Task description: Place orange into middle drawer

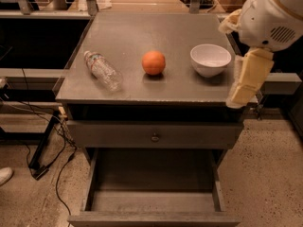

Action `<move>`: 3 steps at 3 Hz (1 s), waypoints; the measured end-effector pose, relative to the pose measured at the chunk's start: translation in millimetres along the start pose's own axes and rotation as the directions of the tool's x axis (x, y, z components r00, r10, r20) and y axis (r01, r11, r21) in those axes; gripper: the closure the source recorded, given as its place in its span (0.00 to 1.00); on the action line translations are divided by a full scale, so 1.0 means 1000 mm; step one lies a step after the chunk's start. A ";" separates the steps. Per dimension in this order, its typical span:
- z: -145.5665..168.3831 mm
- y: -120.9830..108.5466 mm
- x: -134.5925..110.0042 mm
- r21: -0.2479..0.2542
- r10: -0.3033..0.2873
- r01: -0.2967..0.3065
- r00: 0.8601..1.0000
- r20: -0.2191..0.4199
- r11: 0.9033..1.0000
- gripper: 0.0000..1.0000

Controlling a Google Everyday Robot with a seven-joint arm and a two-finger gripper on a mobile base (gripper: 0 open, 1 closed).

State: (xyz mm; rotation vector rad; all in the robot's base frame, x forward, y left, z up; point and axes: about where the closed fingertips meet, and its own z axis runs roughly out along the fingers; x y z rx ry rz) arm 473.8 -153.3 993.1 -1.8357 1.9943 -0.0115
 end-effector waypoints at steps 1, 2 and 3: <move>0.011 -0.006 -0.035 -0.029 -0.077 0.079 0.996 0.048 0.996 0.00; 0.011 -0.006 -0.036 -0.029 -0.079 0.081 0.996 0.049 0.996 0.00; 0.027 -0.008 -0.040 -0.057 -0.074 0.075 0.997 0.005 0.996 0.00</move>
Offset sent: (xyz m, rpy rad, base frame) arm 0.0093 0.0318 0.0019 0.0190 0.0023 0.0836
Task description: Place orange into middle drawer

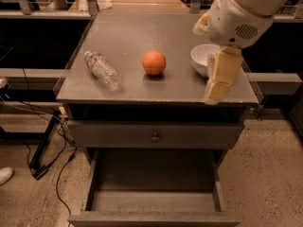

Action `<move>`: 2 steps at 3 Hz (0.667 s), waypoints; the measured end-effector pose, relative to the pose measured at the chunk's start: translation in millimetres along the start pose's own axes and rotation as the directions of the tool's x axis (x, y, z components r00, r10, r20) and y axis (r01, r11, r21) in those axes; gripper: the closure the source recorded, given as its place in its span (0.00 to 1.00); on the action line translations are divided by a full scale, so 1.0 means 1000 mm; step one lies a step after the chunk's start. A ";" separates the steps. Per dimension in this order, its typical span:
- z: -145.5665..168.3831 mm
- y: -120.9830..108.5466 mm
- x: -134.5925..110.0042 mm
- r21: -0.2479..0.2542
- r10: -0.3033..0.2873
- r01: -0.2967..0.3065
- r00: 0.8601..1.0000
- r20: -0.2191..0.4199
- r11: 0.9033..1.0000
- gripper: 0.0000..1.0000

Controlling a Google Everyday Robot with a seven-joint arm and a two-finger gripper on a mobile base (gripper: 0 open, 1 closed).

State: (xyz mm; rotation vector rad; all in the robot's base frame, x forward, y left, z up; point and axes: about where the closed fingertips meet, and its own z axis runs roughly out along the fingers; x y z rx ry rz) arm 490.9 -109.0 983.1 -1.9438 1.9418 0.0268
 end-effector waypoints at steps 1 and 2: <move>0.031 -0.047 -0.010 -0.020 -0.013 0.012 0.998 -0.059 1.000 0.00; 0.032 -0.049 -0.012 -0.013 -0.015 0.015 0.998 -0.053 1.000 0.00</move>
Offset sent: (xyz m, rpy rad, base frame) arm 0.0828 0.0217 -0.0168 -0.0932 0.0347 0.0109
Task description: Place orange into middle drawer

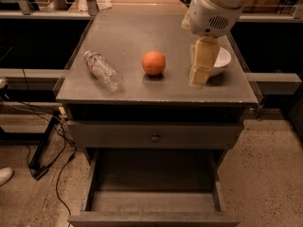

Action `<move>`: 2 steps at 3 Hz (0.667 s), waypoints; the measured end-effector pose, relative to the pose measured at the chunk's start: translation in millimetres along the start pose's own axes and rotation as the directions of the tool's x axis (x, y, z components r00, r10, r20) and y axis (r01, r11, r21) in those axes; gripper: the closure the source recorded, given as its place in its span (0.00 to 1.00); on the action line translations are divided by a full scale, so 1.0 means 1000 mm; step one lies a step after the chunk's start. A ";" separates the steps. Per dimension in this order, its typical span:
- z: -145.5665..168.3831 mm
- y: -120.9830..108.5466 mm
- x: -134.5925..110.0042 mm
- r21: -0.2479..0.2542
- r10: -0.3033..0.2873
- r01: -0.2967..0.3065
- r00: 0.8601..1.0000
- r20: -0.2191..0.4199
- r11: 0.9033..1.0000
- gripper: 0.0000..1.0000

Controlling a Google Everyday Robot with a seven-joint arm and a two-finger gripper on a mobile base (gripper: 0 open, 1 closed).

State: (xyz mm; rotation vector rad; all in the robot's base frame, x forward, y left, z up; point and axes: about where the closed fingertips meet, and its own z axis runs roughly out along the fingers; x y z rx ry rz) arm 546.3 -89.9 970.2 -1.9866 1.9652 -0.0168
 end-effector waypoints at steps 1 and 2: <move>0.008 -0.012 -0.005 0.007 0.029 -0.029 0.999 0.041 1.000 0.00; 0.017 -0.036 -0.011 0.018 0.048 -0.049 0.997 0.059 0.999 0.00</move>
Offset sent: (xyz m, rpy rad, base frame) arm 0.0663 0.0205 -0.0026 0.0956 -0.0133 -0.0577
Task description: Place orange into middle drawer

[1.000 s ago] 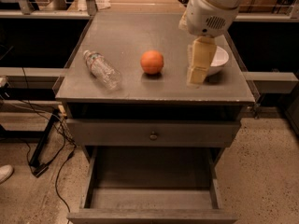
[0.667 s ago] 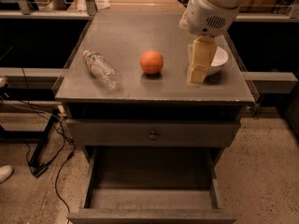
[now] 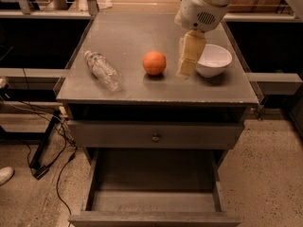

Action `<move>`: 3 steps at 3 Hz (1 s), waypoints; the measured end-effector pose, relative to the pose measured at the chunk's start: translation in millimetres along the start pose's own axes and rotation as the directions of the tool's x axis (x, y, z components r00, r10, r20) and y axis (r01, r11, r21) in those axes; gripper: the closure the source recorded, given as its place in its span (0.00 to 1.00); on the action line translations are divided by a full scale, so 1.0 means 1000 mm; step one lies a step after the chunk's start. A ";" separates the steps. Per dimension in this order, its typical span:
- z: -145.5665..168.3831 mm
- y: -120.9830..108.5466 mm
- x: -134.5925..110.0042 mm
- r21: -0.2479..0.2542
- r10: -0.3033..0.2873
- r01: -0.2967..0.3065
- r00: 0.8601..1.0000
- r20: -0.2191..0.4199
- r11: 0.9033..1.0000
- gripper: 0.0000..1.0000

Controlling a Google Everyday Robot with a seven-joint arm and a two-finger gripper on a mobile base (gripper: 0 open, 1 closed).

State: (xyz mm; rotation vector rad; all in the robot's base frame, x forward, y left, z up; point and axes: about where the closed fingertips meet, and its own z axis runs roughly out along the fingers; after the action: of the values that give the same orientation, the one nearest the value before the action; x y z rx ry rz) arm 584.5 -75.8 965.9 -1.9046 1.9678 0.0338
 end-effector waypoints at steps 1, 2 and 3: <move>0.009 -0.043 -0.016 -0.001 -0.016 0.016 1.000 0.001 1.000 0.00; 0.009 -0.046 -0.018 0.010 -0.016 0.016 1.000 0.008 1.000 0.00; 0.009 -0.046 -0.018 0.010 -0.016 0.016 1.000 0.008 1.000 0.00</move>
Offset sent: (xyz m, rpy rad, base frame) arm 0.0611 0.0204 0.0150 -0.0171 0.0195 0.0363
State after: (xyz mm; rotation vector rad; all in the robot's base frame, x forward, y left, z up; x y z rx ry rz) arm 630.9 -59.0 974.5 -1.9104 1.9439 0.0277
